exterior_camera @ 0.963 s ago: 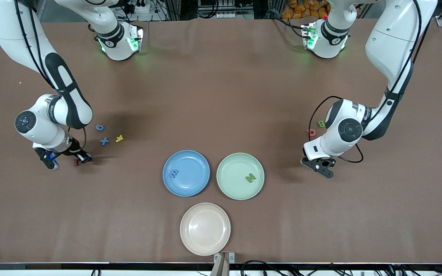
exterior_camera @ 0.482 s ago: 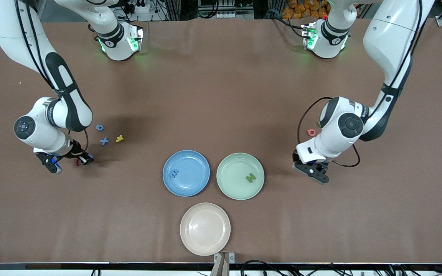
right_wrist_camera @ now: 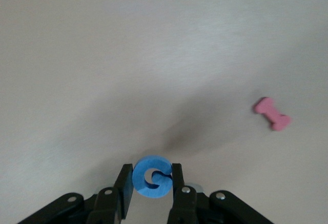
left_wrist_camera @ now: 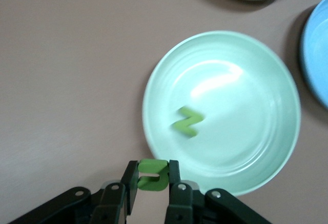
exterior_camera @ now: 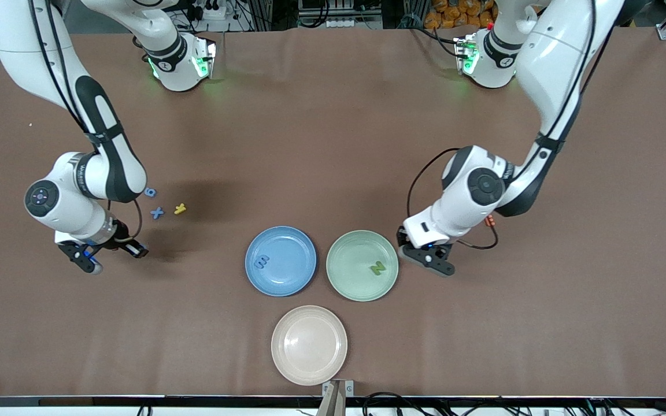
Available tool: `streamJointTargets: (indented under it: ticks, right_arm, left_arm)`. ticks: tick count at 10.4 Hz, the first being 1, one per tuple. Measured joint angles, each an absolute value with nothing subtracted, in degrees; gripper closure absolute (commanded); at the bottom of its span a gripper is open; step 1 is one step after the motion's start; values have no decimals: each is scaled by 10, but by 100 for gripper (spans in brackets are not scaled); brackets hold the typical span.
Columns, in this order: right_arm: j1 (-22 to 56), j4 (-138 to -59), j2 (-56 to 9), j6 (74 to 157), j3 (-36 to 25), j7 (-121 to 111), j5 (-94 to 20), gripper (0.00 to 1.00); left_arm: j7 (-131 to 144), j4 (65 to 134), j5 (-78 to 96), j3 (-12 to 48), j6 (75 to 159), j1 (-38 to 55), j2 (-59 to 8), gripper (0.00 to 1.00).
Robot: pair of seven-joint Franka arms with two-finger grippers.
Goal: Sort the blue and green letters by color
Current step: 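Place the U on the green plate while the right gripper places the G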
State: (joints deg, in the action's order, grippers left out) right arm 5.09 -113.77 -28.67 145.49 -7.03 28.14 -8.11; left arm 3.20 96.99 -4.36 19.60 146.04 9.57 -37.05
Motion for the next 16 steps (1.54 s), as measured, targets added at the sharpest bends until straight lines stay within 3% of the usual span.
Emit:
streamJointTargets:
  ticks: [4,5,6,7,12,14,15,16]
  right_arm:
    - [110,-1106,-289,1452,-51,273,-80,94]
    - [128,-1099,-289,1452,-50,273,-80,95]
    - [147,-1091,-291,1451,-49,273,-80,95]
    - [167,-1082,-296,1451,-48,273,-80,95]
    - [231,-990,-364,1453,-32,288,-81,95]
    - [244,-957,-388,1453,-19,316,-81,93]
    - [256,-946,-395,1453,-16,335,-81,72]
    - [268,-939,-400,1453,-15,356,-81,1]
  left_arm:
    - [61,912,-44,191,1488,121,-428,99]
    - [78,909,-44,182,1494,134,-434,90]
    - [108,906,-44,169,1496,153,-438,69]
    - [133,904,-44,158,1498,173,-440,1]
    - [189,895,-44,140,1488,195,-436,0]
    - [189,890,-44,136,1421,184,-410,0]
    - [189,889,-45,135,1374,179,-387,0]
    - [189,889,-58,133,1329,175,-361,0]
